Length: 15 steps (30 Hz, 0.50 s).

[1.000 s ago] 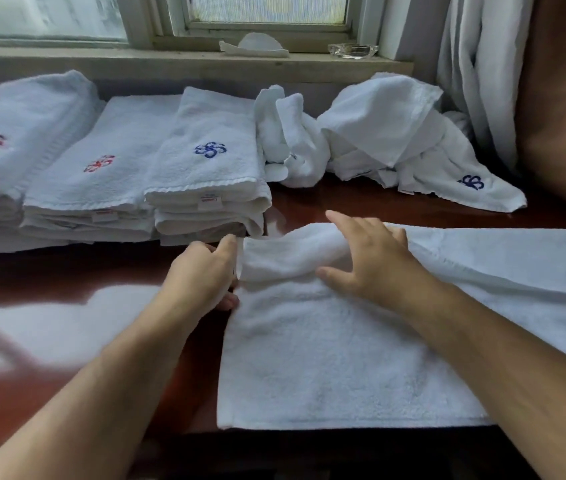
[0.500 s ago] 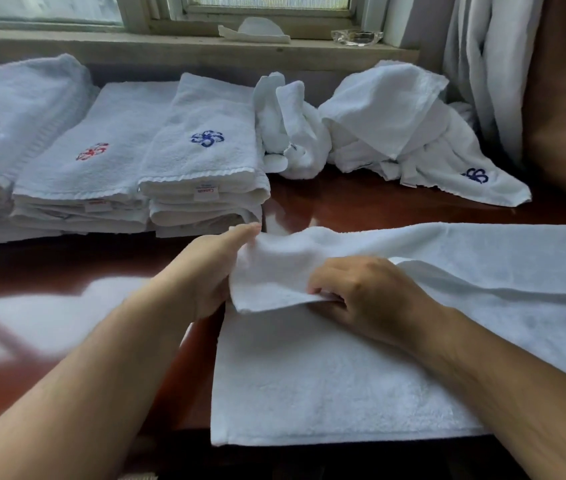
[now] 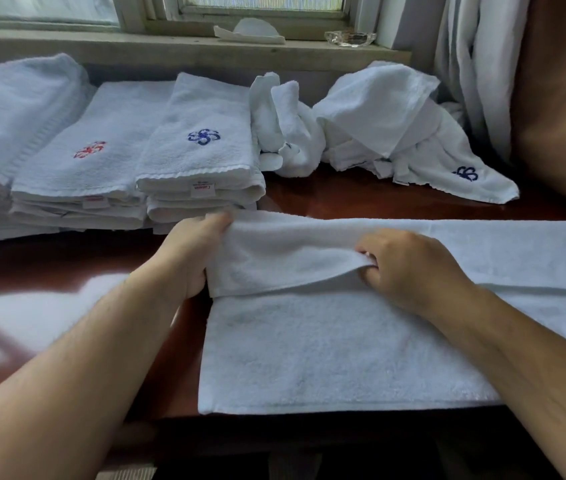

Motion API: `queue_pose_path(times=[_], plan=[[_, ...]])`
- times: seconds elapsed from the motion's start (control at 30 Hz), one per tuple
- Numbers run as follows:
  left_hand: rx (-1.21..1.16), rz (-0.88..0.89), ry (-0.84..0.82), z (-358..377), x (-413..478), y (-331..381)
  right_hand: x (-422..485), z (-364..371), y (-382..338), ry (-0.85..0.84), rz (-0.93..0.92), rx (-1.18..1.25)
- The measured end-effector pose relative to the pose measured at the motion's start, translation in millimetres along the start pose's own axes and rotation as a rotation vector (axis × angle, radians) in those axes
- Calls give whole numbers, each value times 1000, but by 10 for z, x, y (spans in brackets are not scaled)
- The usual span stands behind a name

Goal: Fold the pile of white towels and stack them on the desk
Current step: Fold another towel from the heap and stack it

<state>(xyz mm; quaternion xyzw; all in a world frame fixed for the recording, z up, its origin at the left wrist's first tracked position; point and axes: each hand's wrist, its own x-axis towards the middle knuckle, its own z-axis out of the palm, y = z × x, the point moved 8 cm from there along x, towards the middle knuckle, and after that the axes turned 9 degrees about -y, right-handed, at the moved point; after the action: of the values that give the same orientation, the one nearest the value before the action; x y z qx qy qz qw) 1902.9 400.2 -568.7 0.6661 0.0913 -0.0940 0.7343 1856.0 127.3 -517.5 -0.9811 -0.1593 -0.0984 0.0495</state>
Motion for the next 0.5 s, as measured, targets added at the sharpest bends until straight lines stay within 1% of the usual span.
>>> queue_pose_path(times=[0.03,0.13,0.2,0.27,0.33,0.4,0.43,0.47,0.5], plan=[[72,-8,13,-14,13,12,-15,10,10,-15,-9,-21],[218,-54,13,-76,42,20,-110,-83,-79,54,-172,23],[240,-79,-25,-83,25,9,-160,-69,-130,30,-255,6],[217,-82,-97,-12,-7,2,-184,-16,-158,-3,-296,19],[151,-82,-151,72,-44,0,-155,-72,-120,67,-288,144],[48,-95,-193,145,-77,-23,-84,-153,-2,142,-224,329],[27,-85,-193,166,-93,-31,-40,-147,52,127,-193,364],[92,-43,-174,162,-96,-23,-1,-94,91,67,-159,343],[256,24,-138,144,-106,14,13,-15,101,-7,-133,275]])
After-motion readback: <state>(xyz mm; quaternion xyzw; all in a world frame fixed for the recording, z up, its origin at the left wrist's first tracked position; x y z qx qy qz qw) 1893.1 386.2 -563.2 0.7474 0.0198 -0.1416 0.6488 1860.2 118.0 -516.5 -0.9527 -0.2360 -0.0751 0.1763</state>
